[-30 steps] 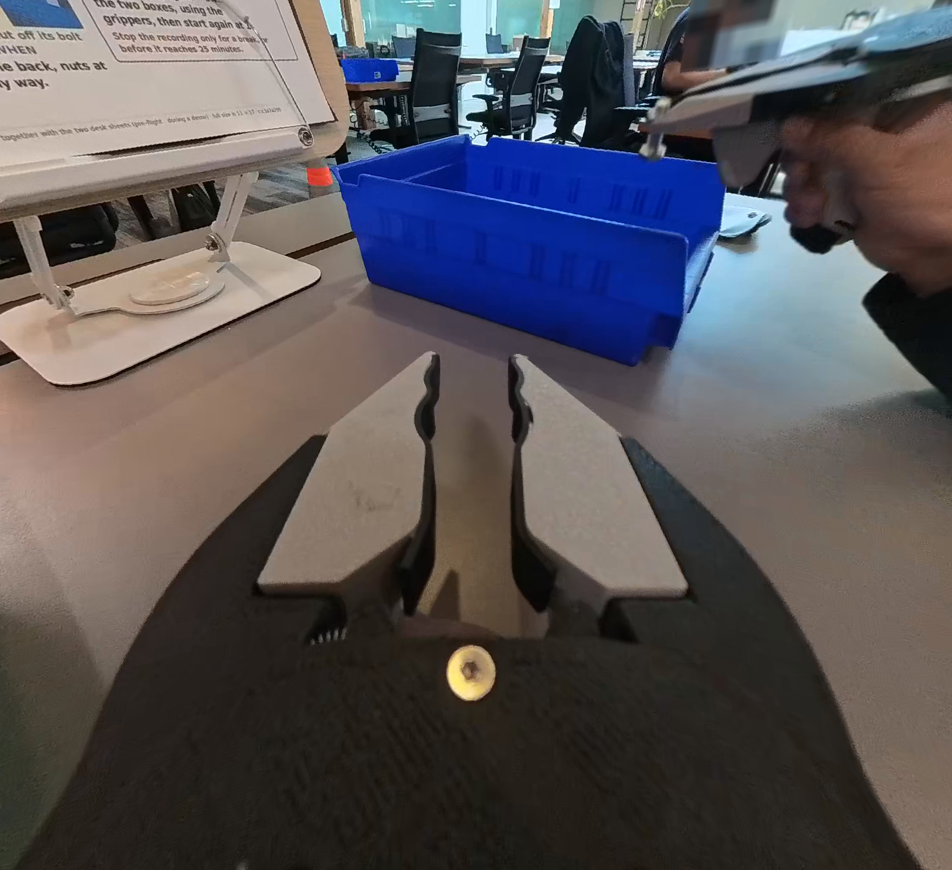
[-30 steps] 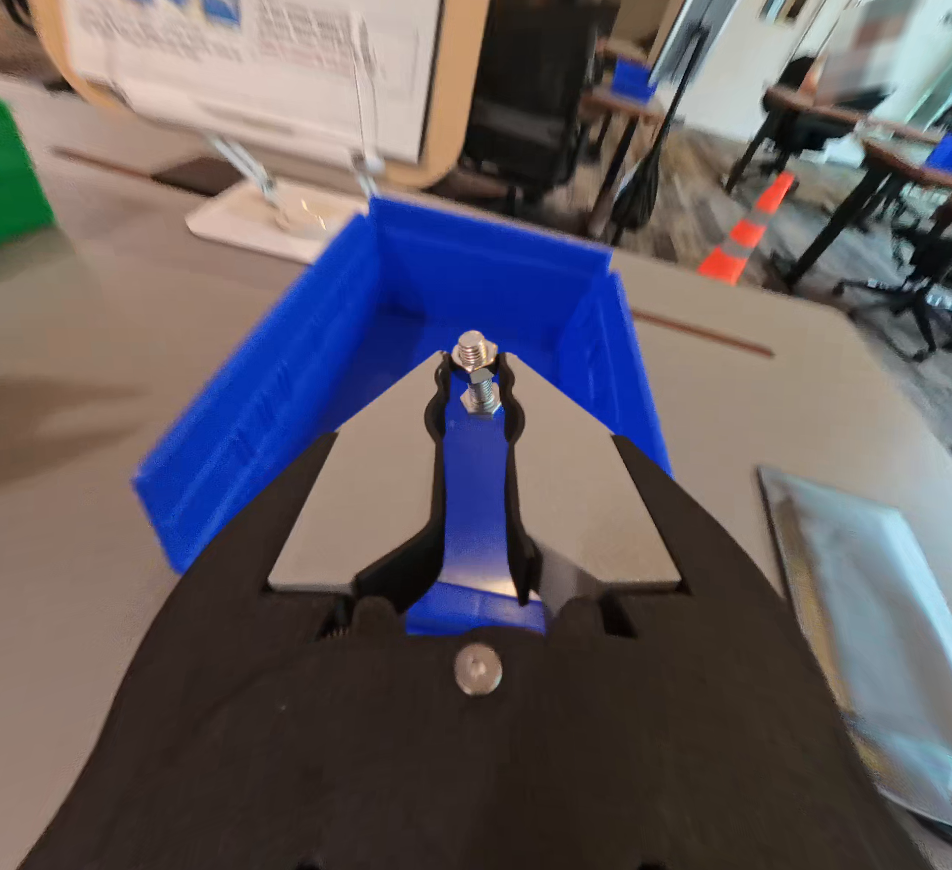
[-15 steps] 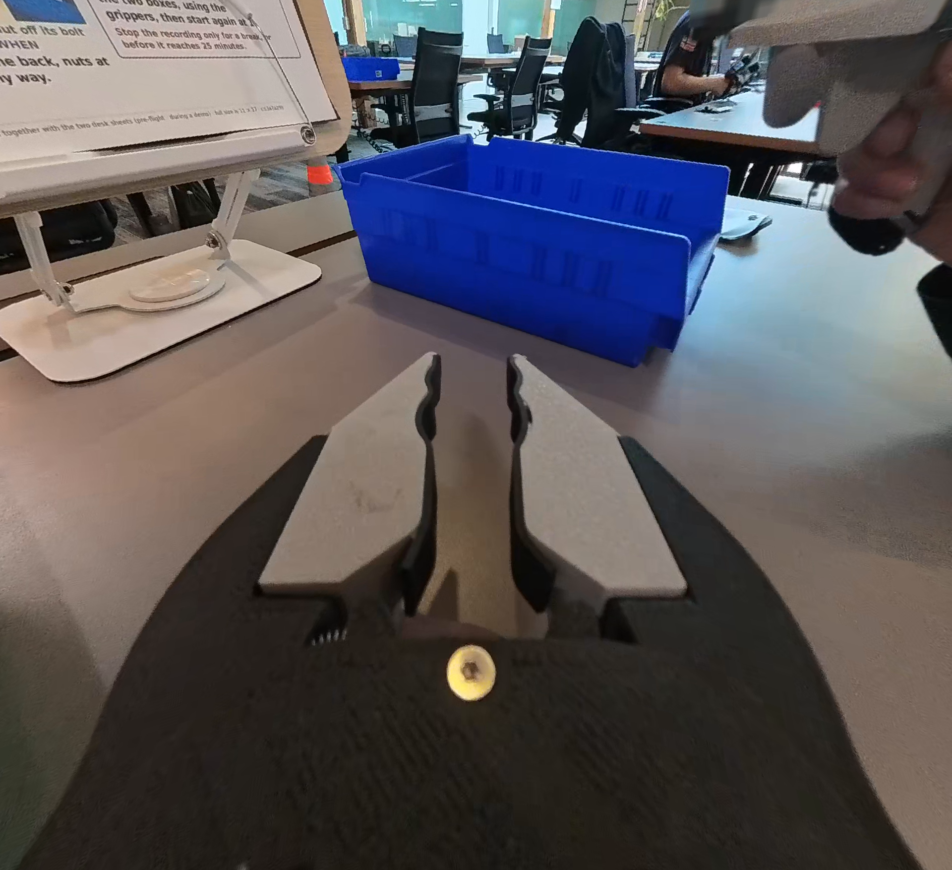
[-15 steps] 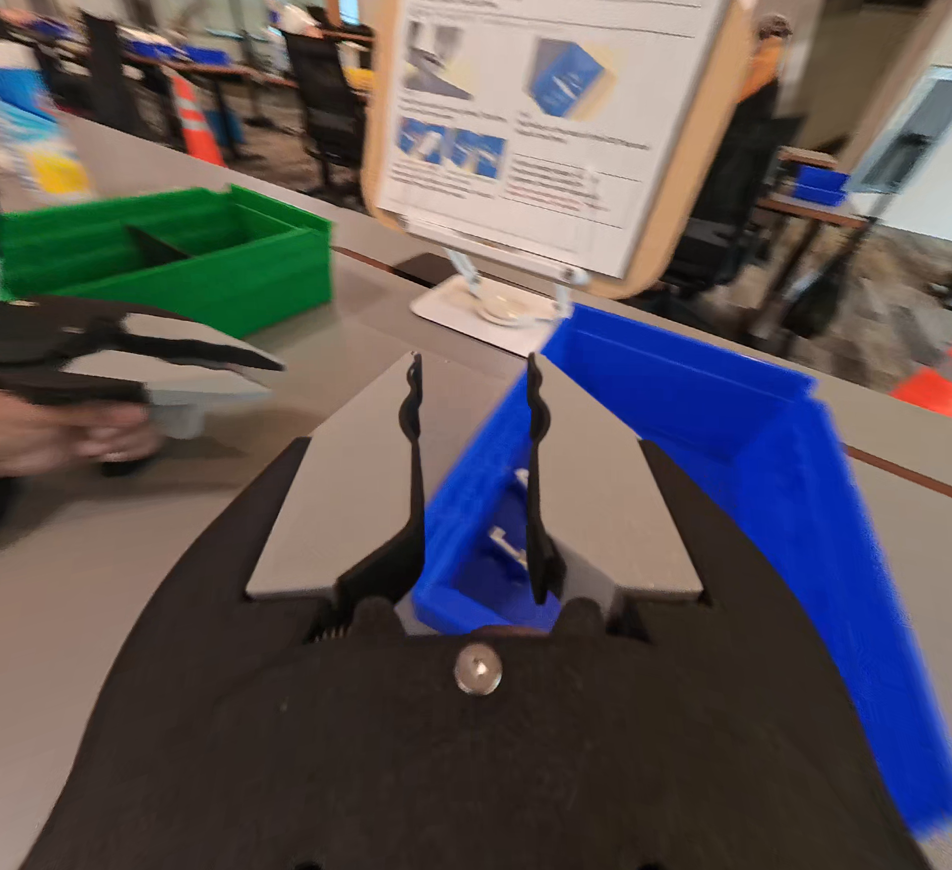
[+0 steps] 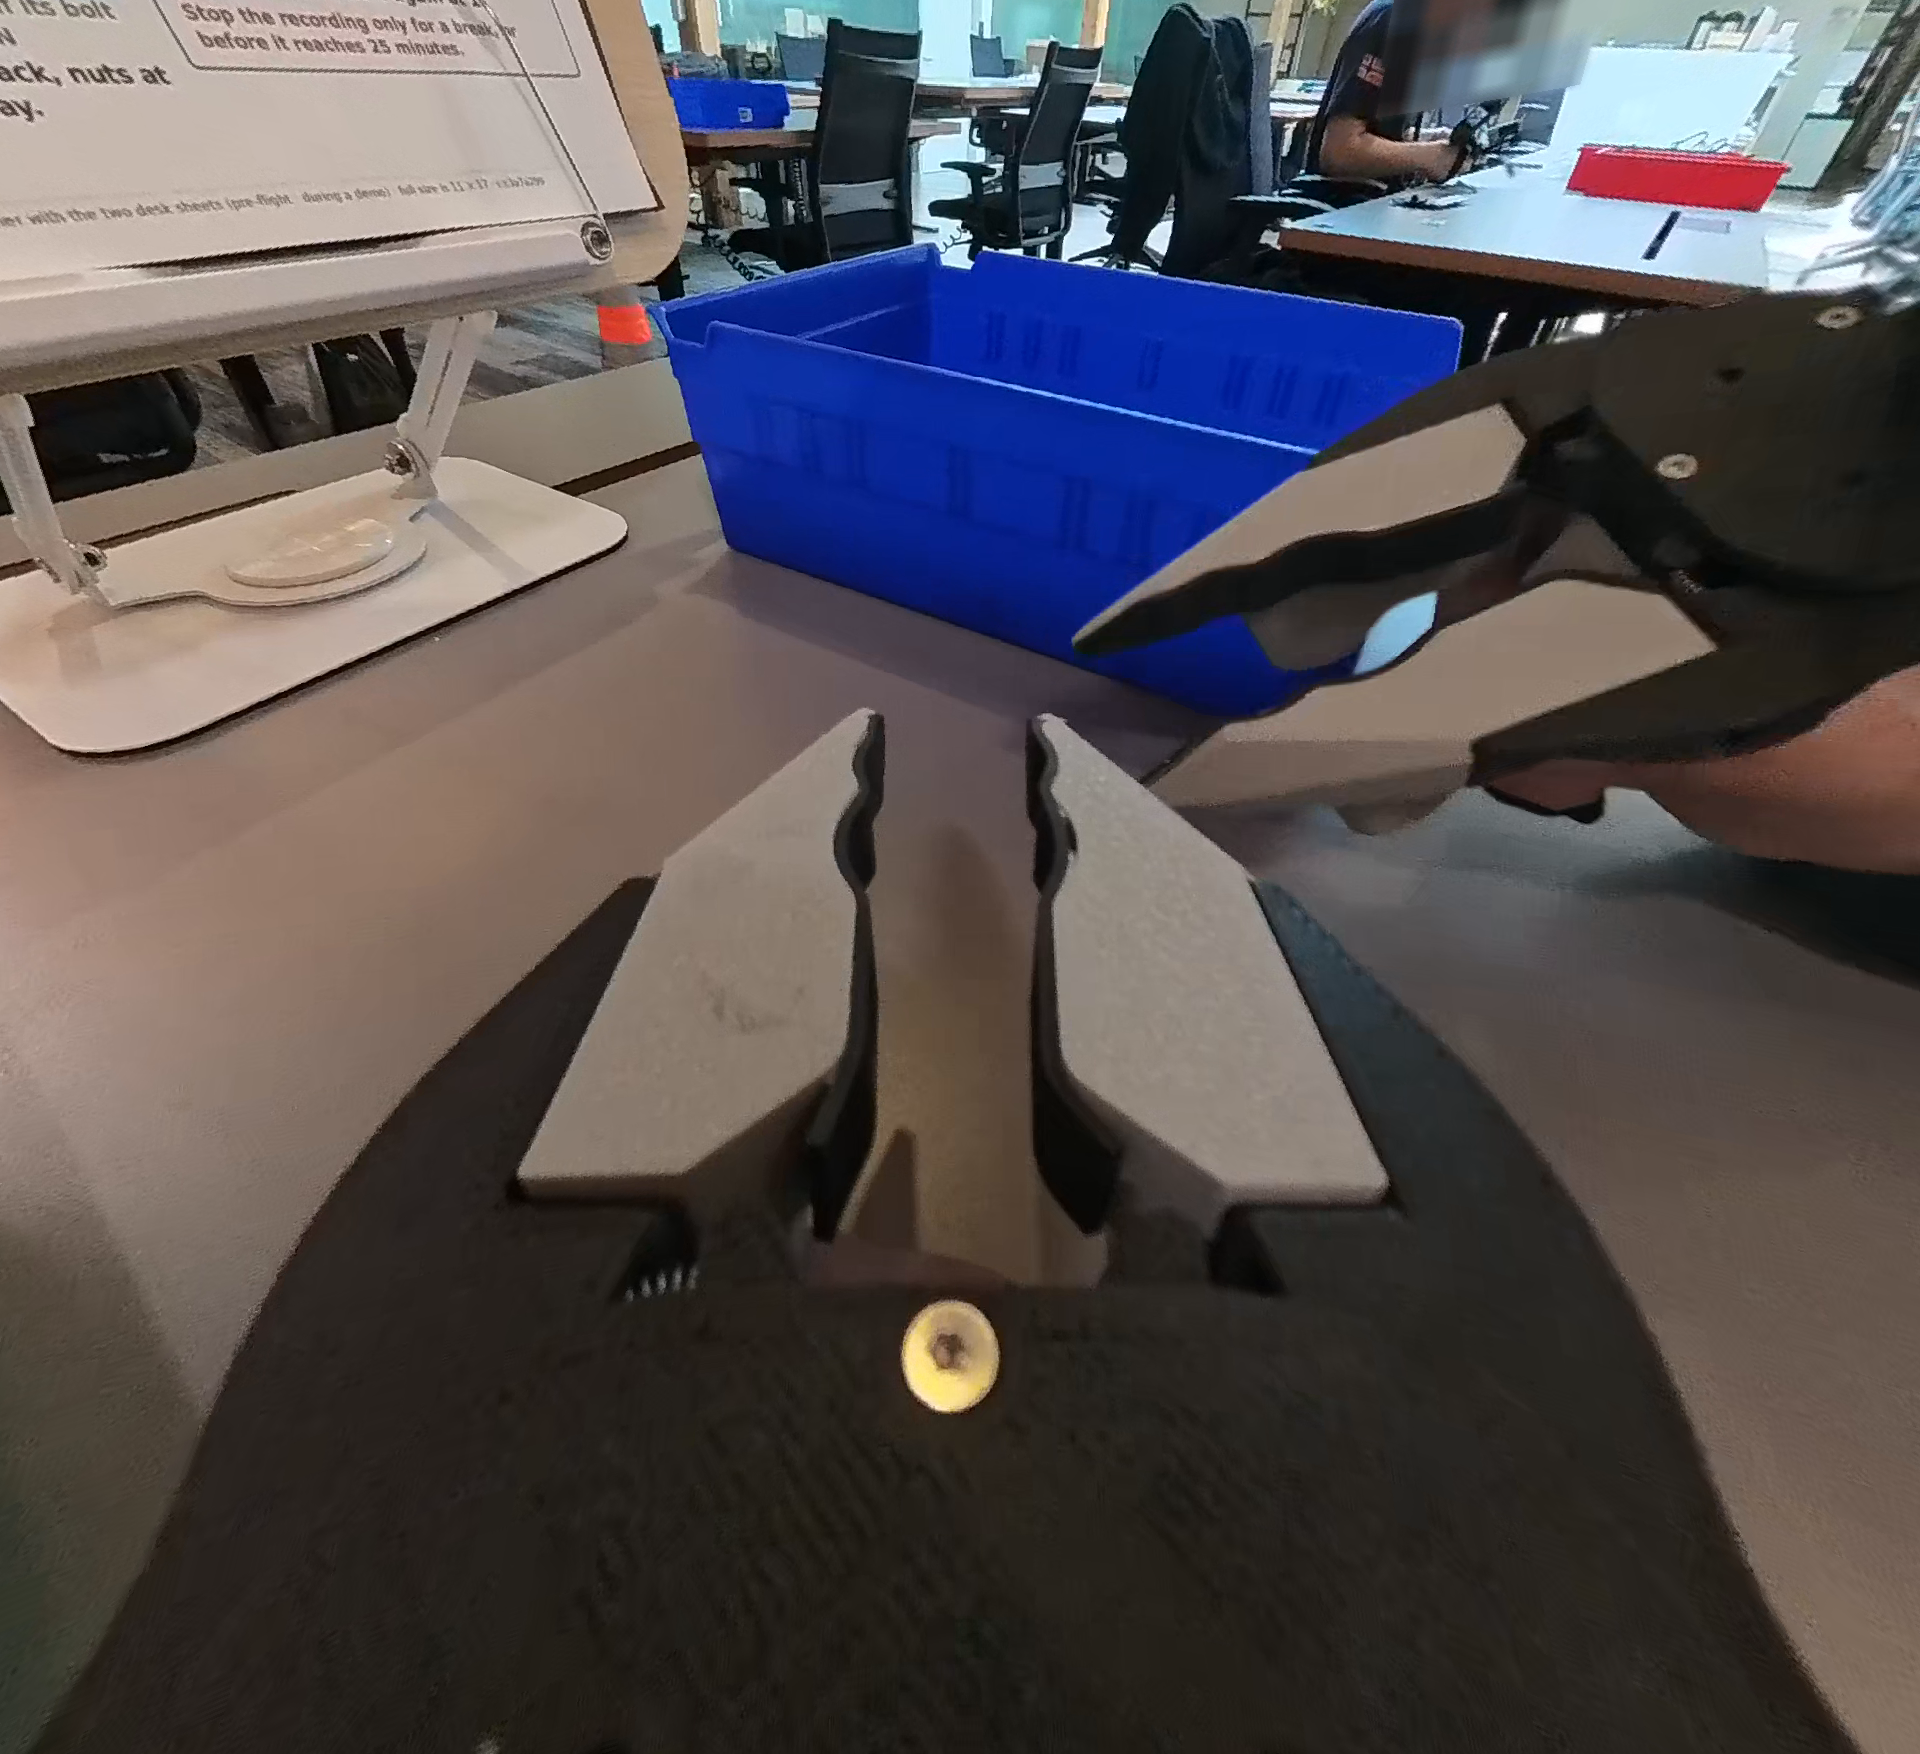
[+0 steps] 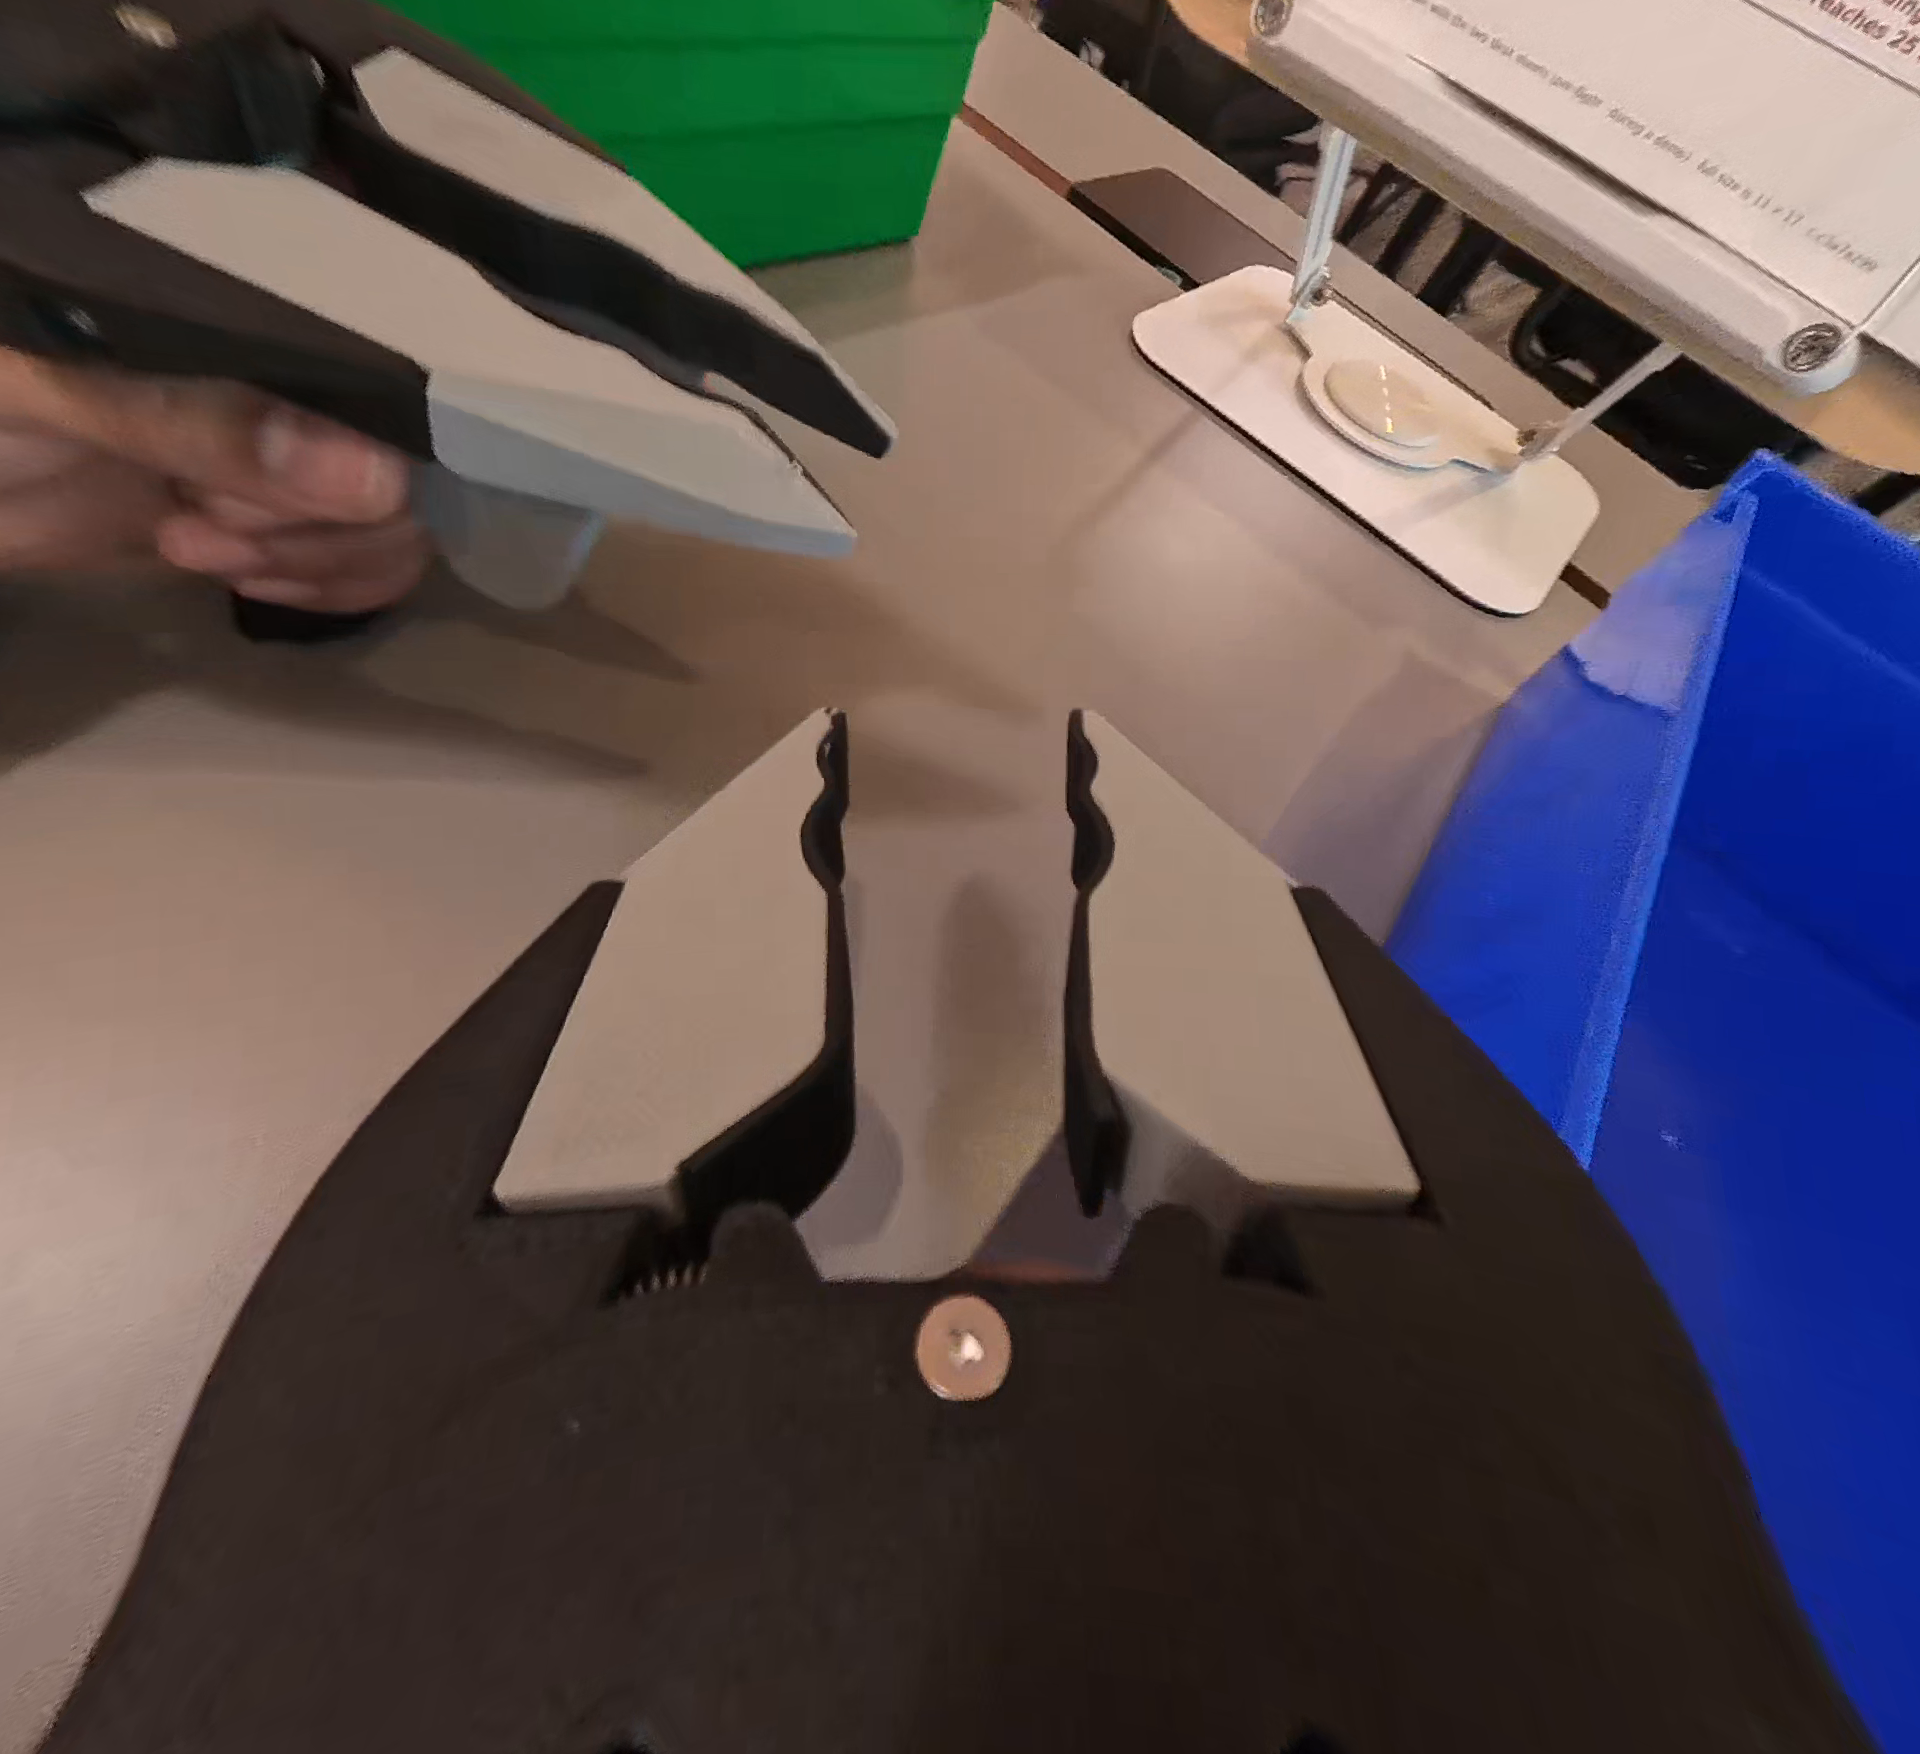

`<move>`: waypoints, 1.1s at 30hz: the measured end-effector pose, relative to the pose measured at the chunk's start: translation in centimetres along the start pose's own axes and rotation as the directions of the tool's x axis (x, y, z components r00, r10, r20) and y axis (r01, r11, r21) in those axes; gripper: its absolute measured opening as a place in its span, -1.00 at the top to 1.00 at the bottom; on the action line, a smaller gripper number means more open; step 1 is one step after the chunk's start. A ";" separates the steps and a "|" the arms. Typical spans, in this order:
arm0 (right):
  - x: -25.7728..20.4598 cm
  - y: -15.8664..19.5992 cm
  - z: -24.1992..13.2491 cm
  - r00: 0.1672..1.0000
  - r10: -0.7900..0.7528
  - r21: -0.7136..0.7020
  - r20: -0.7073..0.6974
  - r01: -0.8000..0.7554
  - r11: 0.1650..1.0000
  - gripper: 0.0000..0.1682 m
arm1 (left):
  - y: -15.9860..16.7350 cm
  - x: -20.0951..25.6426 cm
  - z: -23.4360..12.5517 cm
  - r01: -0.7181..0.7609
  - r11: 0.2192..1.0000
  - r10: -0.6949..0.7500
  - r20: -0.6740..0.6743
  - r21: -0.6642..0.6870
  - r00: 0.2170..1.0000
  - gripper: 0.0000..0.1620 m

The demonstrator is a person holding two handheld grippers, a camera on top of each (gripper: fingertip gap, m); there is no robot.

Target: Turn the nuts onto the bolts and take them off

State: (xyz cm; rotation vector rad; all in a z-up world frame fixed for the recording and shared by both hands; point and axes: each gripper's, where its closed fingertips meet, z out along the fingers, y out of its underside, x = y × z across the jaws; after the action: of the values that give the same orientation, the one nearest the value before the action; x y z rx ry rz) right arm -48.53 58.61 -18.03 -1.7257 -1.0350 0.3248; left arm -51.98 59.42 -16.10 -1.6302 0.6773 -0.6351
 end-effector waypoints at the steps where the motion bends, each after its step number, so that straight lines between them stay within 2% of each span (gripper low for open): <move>1: -0.1 0.3 0.1 1.000 -0.015 -0.011 -0.006 0.015 1.000 0.53 | 0.0 0.1 0.0 0.000 1.000 0.000 0.000 -0.002 1.000 0.69; 6: -0.3 0.7 0.3 1.000 -0.016 -0.034 0.002 0.016 0.999 0.52 | 0.0 -0.1 -0.1 0.003 1.000 -0.003 0.017 0.000 1.000 0.69; 8: 0.0 0.9 0.2 1.000 -0.015 -0.035 -0.008 0.014 0.999 0.52 | -0.1 -0.6 -0.2 0.002 1.000 -0.002 0.064 0.001 0.998 0.71; 12: 0.8 1.3 -0.1 0.999 -0.011 -0.038 -0.035 0.009 0.999 0.53 | -3.0 -0.3 -2.7 0.026 0.997 -0.034 0.116 0.070 0.993 0.75; 14: 1.2 1.3 -0.2 0.999 -0.008 -0.036 -0.048 0.006 0.999 0.53 | -5.1 -1.5 -5.0 -0.004 0.999 -0.002 0.157 0.041 0.988 0.76; 17: 1.0 1.1 -0.3 0.999 0.003 -0.022 -0.037 -0.004 1.000 0.53 | -6.7 -5.0 -8.7 -0.066 0.992 0.086 0.198 -0.104 0.976 0.81; 19: 0.8 1.0 -0.3 0.999 -0.012 -0.023 -0.036 0.012 1.000 0.55 | -5.6 -8.3 -11.4 -0.064 0.962 0.126 0.223 -0.267 0.967 0.80; 21: 0.7 0.7 -0.4 0.998 -0.045 -0.013 -0.050 0.044 0.999 0.58 | -2.7 -11.2 -13.9 -0.029 0.895 0.145 0.226 -0.446 0.963 0.79; 23: 0.6 0.5 -0.5 0.997 -0.059 -0.005 -0.056 0.058 0.998 0.59 | 0.2 -15.0 -16.0 0.011 0.823 0.201 0.309 -0.568 0.930 0.75; 28: 1.4 0.1 -0.8 0.995 -0.044 0.018 -0.085 0.046 0.999 0.61 | 6.6 -17.9 -17.3 0.176 0.705 0.099 0.342 -0.687 0.934 0.76; 33: 2.3 0.0 -1.2 0.996 0.057 0.051 -0.069 -0.053 0.997 0.60 | 9.2 -18.9 -17.1 0.221 0.635 0.077 0.345 -0.740 0.935 0.76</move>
State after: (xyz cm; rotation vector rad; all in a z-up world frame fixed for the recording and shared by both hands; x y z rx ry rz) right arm -46.35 59.59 -16.94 -1.7114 -0.9230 0.3201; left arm -78.08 60.63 -23.30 -2.5181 0.6541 -0.0534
